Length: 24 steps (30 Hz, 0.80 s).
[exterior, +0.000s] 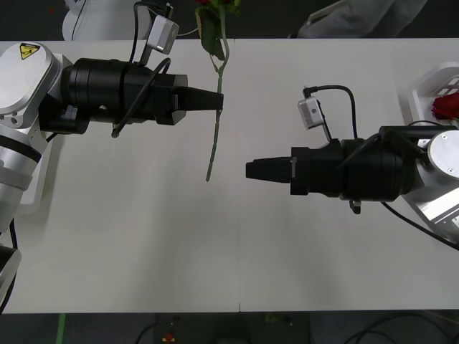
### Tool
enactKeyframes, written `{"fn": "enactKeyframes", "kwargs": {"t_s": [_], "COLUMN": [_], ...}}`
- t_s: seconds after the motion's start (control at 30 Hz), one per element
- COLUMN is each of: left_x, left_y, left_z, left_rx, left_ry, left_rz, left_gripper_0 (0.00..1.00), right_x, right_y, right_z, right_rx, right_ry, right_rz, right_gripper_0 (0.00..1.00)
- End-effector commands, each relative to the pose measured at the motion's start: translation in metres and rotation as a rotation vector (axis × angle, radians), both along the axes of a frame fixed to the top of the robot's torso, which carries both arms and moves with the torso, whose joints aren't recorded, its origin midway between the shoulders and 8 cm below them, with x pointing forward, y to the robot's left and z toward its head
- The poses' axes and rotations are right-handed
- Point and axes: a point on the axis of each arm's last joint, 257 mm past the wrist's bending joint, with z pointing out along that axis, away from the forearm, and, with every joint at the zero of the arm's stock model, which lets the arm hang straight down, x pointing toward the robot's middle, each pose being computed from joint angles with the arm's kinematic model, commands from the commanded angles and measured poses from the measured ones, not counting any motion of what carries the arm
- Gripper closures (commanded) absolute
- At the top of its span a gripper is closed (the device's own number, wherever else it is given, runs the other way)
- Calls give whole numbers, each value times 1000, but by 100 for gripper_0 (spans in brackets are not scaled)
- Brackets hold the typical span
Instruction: Put the red flowers into the right box and the blue flowers into the left box
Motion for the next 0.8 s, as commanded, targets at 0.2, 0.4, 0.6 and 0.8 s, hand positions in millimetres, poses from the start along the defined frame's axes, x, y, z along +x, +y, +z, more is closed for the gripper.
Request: {"fn": "enactKeyframes", "kwargs": {"t_s": [0.2,0.4,0.6,0.8], "left_x": [-10,-10,-10,-10], "left_y": [-7,-7,-7,-7], "left_z": [6,6,6,6], "left_rx": [-18,-18,-18,-18], "left_ry": [-21,-21,-21,-21], "left_rz": [-24,-24,-24,-24], "left_gripper_0": [100,100,100,100], "right_x": [-10,-3,0,6], "right_y": [58,76,90,98], "right_z": [16,21,23,26], "right_rx": [136,177,204,223], "right_ry": [-25,-26,-18,-20], "right_rz": [-21,-59,-85,-110], "right_gripper_0": [15,15,15,15]}}
